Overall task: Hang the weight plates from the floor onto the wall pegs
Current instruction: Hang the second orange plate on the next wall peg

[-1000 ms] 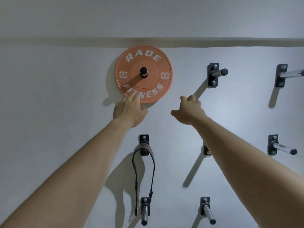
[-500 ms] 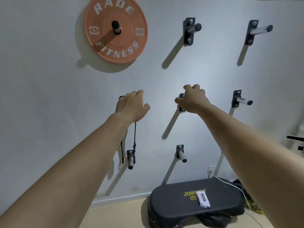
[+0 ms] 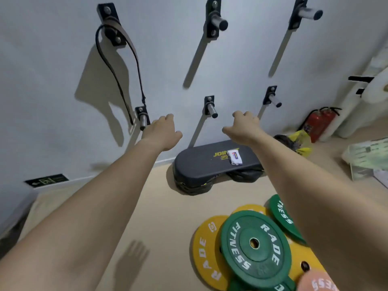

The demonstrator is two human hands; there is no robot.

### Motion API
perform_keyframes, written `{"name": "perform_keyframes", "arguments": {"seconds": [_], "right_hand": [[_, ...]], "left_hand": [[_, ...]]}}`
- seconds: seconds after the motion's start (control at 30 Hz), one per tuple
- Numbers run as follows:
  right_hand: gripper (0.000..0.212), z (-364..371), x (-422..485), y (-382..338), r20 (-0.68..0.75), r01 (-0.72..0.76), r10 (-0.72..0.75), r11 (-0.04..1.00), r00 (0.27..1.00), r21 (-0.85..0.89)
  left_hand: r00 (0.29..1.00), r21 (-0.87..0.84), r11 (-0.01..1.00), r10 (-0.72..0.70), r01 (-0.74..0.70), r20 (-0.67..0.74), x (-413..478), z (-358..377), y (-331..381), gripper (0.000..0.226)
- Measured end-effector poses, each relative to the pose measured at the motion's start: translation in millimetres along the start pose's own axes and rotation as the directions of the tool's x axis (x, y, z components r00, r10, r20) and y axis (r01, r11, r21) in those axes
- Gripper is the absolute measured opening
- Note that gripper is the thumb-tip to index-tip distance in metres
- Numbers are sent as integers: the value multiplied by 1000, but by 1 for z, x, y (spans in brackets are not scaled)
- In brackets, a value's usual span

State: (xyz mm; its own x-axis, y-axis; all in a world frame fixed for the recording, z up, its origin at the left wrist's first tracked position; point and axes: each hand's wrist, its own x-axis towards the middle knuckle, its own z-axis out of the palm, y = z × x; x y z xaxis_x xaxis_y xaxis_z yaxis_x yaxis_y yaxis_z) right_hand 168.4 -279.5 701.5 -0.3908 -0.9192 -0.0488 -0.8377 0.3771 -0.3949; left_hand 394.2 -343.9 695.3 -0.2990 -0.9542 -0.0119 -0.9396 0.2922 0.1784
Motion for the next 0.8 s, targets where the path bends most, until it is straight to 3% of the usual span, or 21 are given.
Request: {"name": "perform_keyframes", "arguments": {"seconds": [0.3,0.43,0.8], "right_hand": [[54,148,-20,146,187,-109,107,994,977,3],[59,210,-49,202,239,-190,186,982,953,-8],[67,360,-205,325,357,-448,427,893,830,-27]], "left_hand": [[977,5,995,94,-97,192,-43,208,68,48],[958,-22,992,128,-127,257,-60,275,90,52],[865,-43,959,270,-279,422,-186,459,107,53]]}}
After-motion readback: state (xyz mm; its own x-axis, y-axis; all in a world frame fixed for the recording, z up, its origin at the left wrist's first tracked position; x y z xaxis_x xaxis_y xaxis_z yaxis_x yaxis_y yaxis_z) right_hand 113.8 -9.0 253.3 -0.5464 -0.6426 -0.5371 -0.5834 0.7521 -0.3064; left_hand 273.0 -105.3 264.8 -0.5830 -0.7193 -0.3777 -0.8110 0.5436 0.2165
